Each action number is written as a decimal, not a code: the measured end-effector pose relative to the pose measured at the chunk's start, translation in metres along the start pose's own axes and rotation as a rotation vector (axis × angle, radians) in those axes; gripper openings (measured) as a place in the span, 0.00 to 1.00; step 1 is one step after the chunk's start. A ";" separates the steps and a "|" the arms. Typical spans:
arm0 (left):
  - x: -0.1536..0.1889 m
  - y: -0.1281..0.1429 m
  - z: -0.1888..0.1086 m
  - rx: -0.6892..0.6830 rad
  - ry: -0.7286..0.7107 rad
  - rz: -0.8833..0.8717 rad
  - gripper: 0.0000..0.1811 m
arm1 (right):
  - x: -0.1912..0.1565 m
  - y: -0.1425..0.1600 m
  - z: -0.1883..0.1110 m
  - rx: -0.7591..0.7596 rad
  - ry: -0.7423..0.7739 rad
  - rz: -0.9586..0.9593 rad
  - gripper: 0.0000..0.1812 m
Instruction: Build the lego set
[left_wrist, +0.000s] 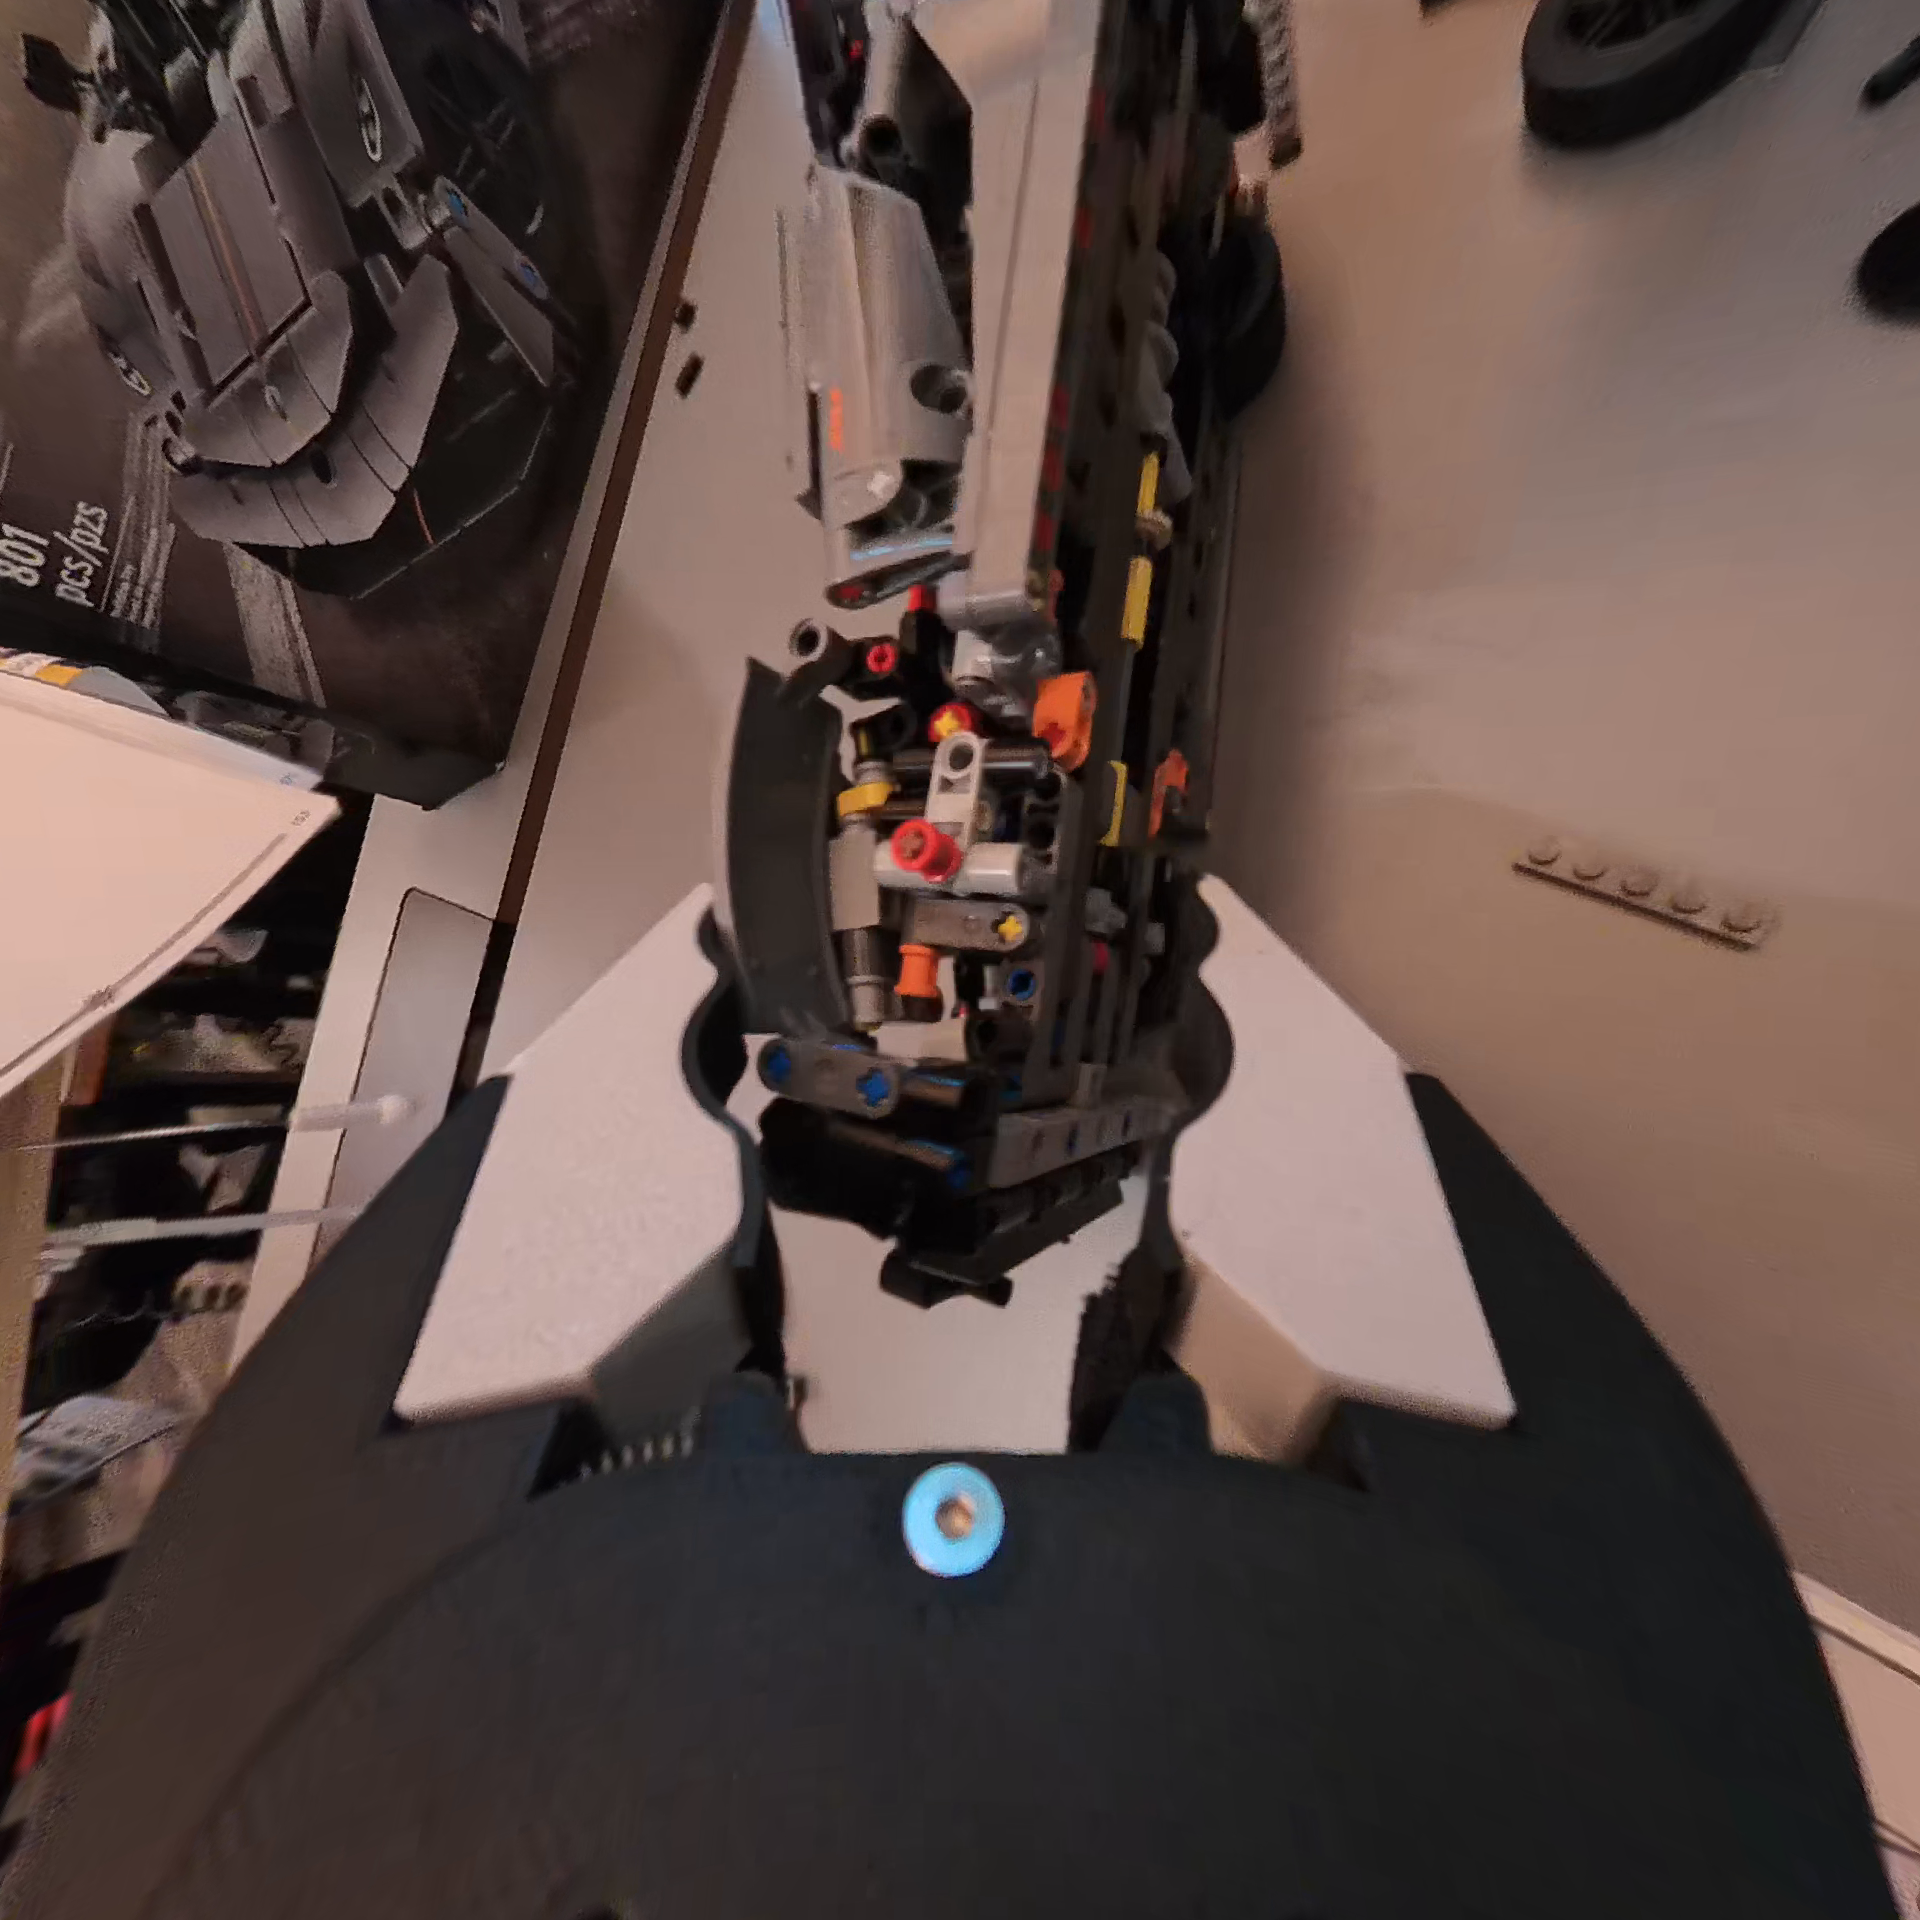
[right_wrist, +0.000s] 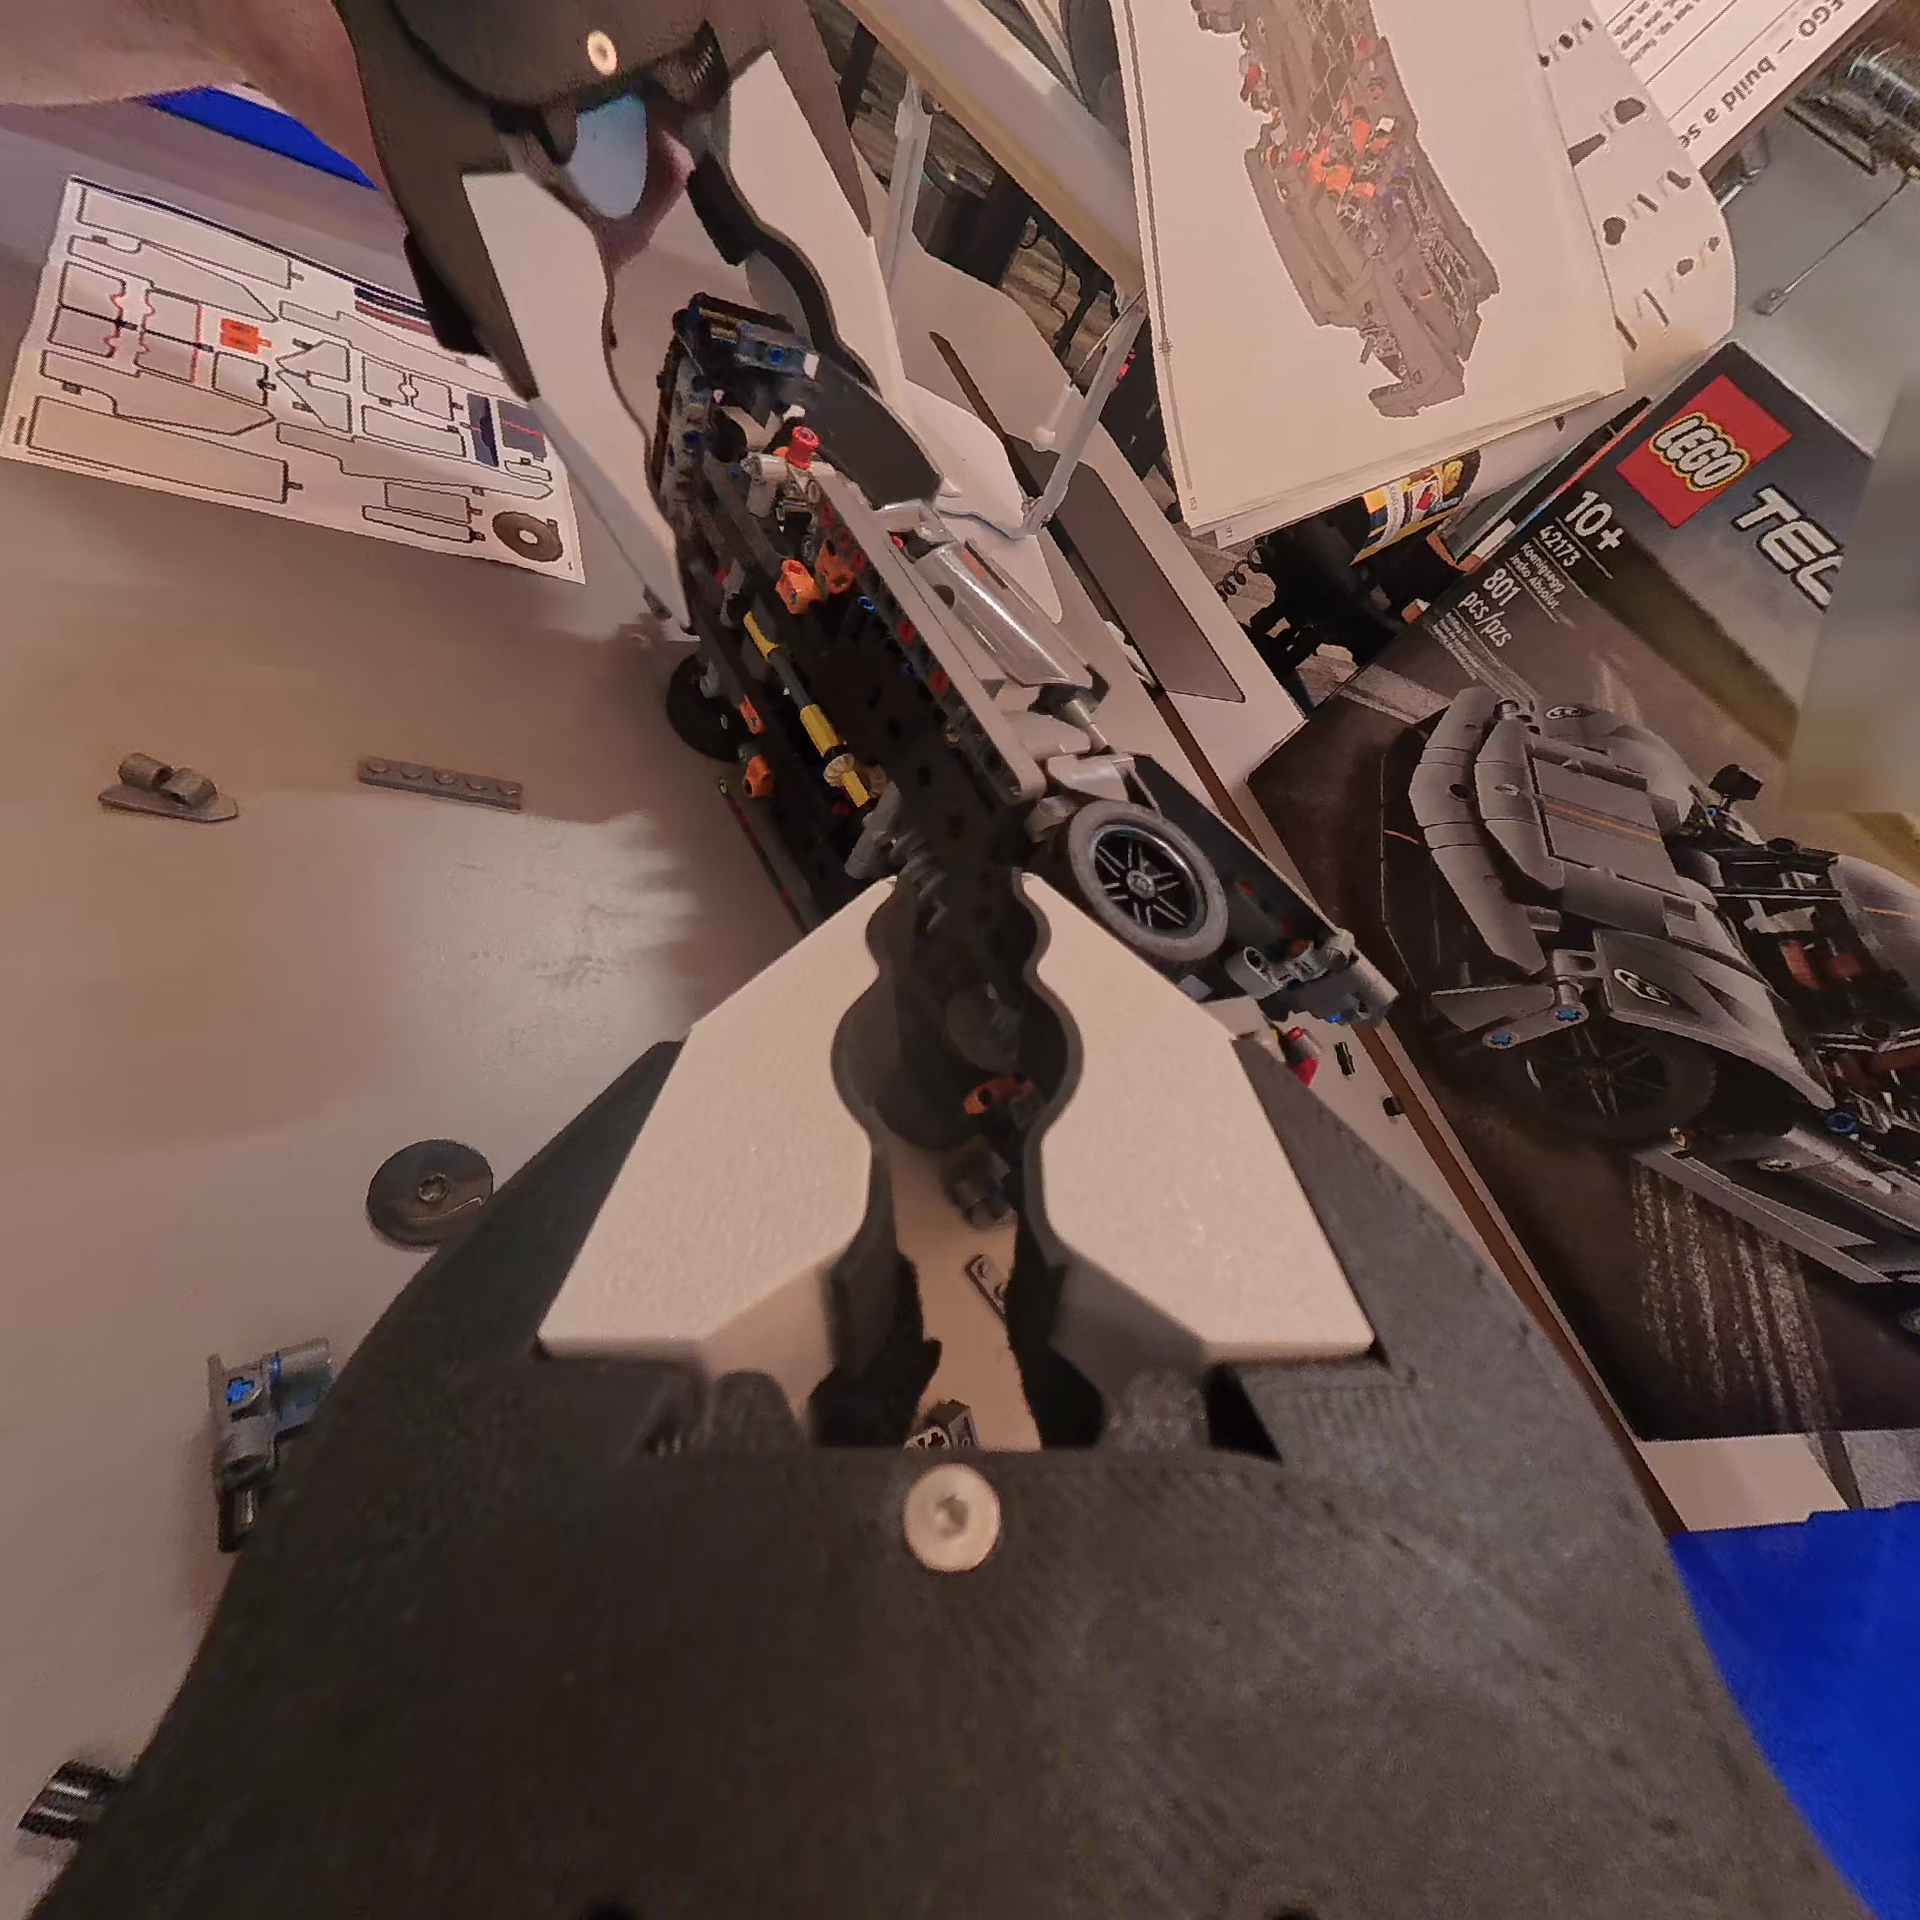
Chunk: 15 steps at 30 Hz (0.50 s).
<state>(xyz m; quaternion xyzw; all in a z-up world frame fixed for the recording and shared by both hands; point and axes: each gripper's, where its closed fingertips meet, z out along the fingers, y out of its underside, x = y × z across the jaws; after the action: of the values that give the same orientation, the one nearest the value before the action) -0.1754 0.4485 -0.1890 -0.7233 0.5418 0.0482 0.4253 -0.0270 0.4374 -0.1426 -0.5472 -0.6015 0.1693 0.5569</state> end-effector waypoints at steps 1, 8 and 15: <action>-0.001 0.002 0.002 -0.017 -0.012 0.010 0.48 | 0.000 0.000 0.000 0.001 0.000 0.001 0.08; -0.006 0.001 0.002 -0.008 -0.040 0.004 0.39 | 0.000 0.000 0.000 0.000 0.000 -0.001 0.08; -0.004 -0.004 -0.002 0.039 0.000 -0.040 0.32 | 0.000 0.000 0.000 -0.001 -0.001 0.000 0.08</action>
<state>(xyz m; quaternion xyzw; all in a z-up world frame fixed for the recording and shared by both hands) -0.1746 0.4505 -0.1833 -0.7255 0.5280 0.0292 0.4405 -0.0270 0.4372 -0.1424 -0.5473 -0.6018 0.1693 0.5565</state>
